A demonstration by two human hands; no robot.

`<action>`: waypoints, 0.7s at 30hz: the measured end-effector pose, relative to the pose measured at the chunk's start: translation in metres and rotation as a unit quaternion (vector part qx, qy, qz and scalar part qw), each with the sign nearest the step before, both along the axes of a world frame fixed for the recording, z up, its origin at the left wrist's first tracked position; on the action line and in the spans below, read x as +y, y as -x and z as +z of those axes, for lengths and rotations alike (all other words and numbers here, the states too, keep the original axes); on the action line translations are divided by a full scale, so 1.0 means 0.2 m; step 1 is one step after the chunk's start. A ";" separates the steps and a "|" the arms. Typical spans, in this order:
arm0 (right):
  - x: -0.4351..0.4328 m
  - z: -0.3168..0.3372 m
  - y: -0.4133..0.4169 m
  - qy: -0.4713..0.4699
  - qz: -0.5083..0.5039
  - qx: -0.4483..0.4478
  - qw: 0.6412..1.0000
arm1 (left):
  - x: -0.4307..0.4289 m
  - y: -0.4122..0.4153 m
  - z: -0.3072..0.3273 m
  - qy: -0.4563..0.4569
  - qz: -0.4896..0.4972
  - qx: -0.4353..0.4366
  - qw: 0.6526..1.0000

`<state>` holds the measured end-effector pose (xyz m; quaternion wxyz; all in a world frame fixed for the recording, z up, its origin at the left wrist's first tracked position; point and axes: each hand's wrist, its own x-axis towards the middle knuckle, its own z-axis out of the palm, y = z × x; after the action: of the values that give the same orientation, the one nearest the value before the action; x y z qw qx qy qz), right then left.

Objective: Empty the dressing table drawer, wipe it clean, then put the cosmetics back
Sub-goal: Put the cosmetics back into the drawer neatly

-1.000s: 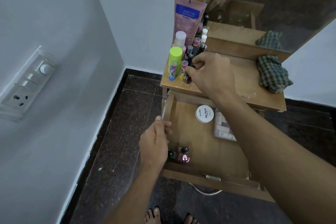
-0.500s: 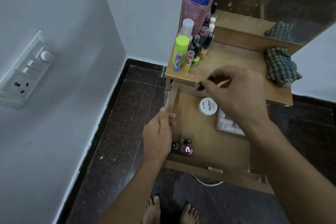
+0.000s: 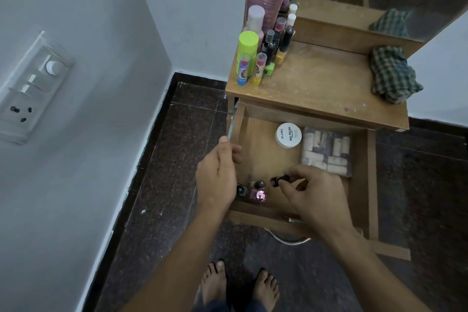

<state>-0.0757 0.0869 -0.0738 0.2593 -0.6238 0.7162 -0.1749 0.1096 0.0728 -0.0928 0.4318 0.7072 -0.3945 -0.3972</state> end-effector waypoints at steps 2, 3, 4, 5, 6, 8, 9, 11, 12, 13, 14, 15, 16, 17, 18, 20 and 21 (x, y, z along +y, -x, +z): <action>0.01 -0.04 0.00 -0.008 0.004 0.008 1.000 | 0.00 0.00 0.00 0.000 -0.004 -0.009 1.000; 0.02 -0.06 0.00 -0.011 0.005 0.011 1.000 | 0.00 0.00 -0.01 0.001 -0.005 -0.011 1.000; 0.02 -0.08 0.00 -0.016 0.006 0.013 1.000 | 0.00 0.00 -0.01 0.001 -0.006 -0.013 1.000; 0.03 -0.09 0.00 -0.022 0.008 0.013 1.000 | 0.00 0.00 -0.01 0.001 -0.006 -0.015 1.000; 0.03 -0.11 0.00 -0.028 0.013 0.014 0.999 | 0.00 0.00 -0.01 0.002 -0.006 -0.016 1.000; 0.04 -0.12 0.01 -0.035 0.023 0.019 0.999 | 0.00 0.00 -0.01 0.005 -0.006 -0.016 1.000; 0.04 -0.13 0.01 -0.034 0.027 0.023 0.999 | 0.00 0.00 -0.01 0.006 -0.006 -0.016 1.000; 0.05 -0.13 0.01 -0.027 0.034 0.032 0.999 | 0.00 0.00 -0.01 0.007 -0.008 -0.015 1.000; 0.04 -0.13 0.01 -0.023 0.040 0.036 0.998 | 0.00 0.00 -0.01 0.007 -0.010 -0.015 1.000; 0.04 -0.13 0.01 -0.019 0.049 0.040 0.998 | 0.00 0.00 -0.01 0.007 -0.012 -0.017 1.000; 0.04 -0.13 0.02 -0.016 0.062 0.045 0.997 | 0.00 0.00 -0.01 0.008 -0.014 -0.019 1.000; 0.03 -0.13 0.02 -0.013 0.074 0.049 0.996 | 0.00 0.00 -0.01 0.008 -0.016 -0.021 1.000; 0.03 -0.13 0.02 -0.012 0.084 0.052 0.995 | 0.00 0.00 -0.01 0.008 -0.017 -0.022 1.000; 0.02 -0.13 0.02 -0.011 0.092 0.052 0.994 | 0.00 0.00 -0.01 0.008 -0.017 -0.023 1.000; 0.02 -0.13 0.02 -0.010 0.099 0.055 0.994 | 0.00 0.00 -0.02 0.009 -0.018 -0.024 1.000; 0.01 -0.12 0.02 -0.005 0.109 0.065 0.992 | 0.00 0.00 -0.02 0.010 -0.018 -0.026 0.999; 0.01 -0.12 0.01 -0.001 0.112 0.071 0.991 | 0.00 0.00 -0.02 0.011 -0.018 -0.025 0.999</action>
<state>-0.0785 0.0886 -0.0986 0.2260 -0.7107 0.6588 -0.0991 0.1094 0.0734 -0.0964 0.4218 0.7052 -0.4224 -0.3826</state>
